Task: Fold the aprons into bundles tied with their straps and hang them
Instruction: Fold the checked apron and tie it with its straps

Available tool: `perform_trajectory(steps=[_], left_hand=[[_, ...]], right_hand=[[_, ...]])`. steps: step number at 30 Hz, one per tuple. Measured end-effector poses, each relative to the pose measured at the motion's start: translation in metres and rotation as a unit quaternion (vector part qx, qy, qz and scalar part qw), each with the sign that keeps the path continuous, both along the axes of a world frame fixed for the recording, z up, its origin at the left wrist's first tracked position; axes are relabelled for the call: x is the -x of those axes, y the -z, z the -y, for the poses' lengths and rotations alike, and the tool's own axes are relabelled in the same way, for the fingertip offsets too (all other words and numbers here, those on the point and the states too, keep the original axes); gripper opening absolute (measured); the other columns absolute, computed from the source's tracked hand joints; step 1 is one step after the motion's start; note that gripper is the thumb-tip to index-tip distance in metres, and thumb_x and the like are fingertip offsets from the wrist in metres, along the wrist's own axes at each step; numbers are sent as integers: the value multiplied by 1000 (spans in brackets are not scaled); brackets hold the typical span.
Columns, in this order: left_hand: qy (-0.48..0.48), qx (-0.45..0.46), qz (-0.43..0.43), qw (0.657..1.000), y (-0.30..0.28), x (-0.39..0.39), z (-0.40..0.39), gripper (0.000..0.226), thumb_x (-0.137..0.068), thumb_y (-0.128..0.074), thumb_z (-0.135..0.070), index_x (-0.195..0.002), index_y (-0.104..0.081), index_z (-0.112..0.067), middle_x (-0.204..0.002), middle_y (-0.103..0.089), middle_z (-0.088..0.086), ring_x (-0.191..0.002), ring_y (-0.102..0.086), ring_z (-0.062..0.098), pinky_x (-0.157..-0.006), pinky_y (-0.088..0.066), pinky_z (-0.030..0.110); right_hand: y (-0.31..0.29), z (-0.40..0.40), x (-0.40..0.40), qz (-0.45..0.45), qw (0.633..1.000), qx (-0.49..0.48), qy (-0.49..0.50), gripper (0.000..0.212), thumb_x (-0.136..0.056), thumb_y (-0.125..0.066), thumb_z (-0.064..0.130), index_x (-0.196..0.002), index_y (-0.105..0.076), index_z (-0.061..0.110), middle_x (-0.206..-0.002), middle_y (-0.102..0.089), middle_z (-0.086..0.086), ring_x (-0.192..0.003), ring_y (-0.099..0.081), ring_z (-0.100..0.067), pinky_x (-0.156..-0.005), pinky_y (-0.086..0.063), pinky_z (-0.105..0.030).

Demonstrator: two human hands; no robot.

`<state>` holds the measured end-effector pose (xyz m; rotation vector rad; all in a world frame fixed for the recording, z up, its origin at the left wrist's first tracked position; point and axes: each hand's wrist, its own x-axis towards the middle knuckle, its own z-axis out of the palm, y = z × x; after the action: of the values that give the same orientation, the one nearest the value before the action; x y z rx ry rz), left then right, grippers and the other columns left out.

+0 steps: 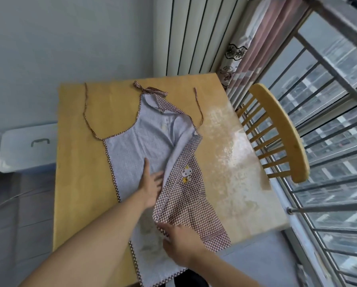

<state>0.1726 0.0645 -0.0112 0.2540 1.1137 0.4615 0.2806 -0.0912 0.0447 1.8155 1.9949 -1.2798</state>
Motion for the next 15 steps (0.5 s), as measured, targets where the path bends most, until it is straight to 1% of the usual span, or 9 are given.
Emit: perform_trajectory(steps=[2, 3, 5, 7, 8, 9, 10, 12, 15], left_hand=[[76, -65, -99, 990, 4, 9, -5, 88, -68, -49, -95, -115, -64, -23, -119, -68, 8, -110, -63, 27, -96, -49, 45], [145, -121, -152, 970, 3, 13, -5, 93, -58, -62, -94, -117, -62, -22, -122, -67, 5, -109, -63, 22, -96, -50, 41], [277, -217, -250, 902, 5, 15, -2, 114, -53, -84, -77, -146, -44, -23, -145, -52, 0, -129, -55, 21, -108, -46, 42], [349, -276, -331, 832, 10, 9, 5, 121, -66, -90, -53, -160, -18, -25, -160, -31, 2, -145, -37, 26, -116, -37, 42], [354, -290, -369, 809, 11, 5, 9, 114, -73, -87, -46, -161, -18, -23, -160, -31, 5, -144, -38, 28, -114, -38, 41], [338, -283, -401, 803, 13, 2, 11, 102, -79, -84, -44, -158, -24, -21, -155, -37, 9, -139, -45, 30, -110, -42, 41], [311, -266, -426, 807, 16, 0, 11, 87, -83, -80, -43, -153, -34, -18, -148, -45, 11, -130, -52, 31, -105, -47, 41], [287, -249, -460, 803, 18, 3, 12, 60, -89, -73, -36, -141, -49, -17, -134, -55, 9, -116, -60, 30, -93, -51, 38], [293, -273, -474, 784, 21, 17, 10, 23, -99, -60, -29, -119, -62, -18, -121, -68, 6, -102, -64, 27, -87, -53, 37]], right_hand=[[3, 4, 9, 10, 999, 30, -22, 58, -96, -46, 28, -153, -37, 34, -125, -65, -18, -112, -61, -41, -92, -51, -45], [4, 5, 13, 15, 998, 49, -32, 57, -96, -47, 28, -152, -38, 33, -125, -65, -20, -113, -61, -42, -93, -51, -46], [5, 4, 21, -1, 992, 114, -44, 61, -97, -54, 30, -154, -35, 31, -127, -65, -19, -117, -61, -38, -97, -49, -43], [2, -4, 24, -68, 969, 233, -46, 68, -98, -63, 26, -158, -31, 22, -136, -64, -12, -130, -55, -28, -107, -38, -25], [-2, -11, 23, -84, 953, 288, -49, 65, -100, -63, 24, -157, -34, 16, -139, -62, -7, -136, -50, -21, -106, -30, -15], [-2, -18, 17, -85, 945, 312, -46, 59, -101, -61, 25, -155, -39, 12, -139, -62, -1, -138, -46, -16, -105, -24, -10], [1, -25, 10, -78, 950, 302, -16, 57, -101, -62, 29, -153, -43, 13, -138, -62, 4, -137, -47, -14, -107, -25, -11], [10, -43, -10, -39, 975, 202, 81, 58, -96, -67, 37, -148, -51, 18, -139, -63, 2, -128, -58, -17, -112, -39, -25], [15, -84, -43, -7, 966, 70, 248, 43, -91, -70, 38, -131, -65, 22, -121, -72, -2, -106, -70, -20, -100, -54, -39]])
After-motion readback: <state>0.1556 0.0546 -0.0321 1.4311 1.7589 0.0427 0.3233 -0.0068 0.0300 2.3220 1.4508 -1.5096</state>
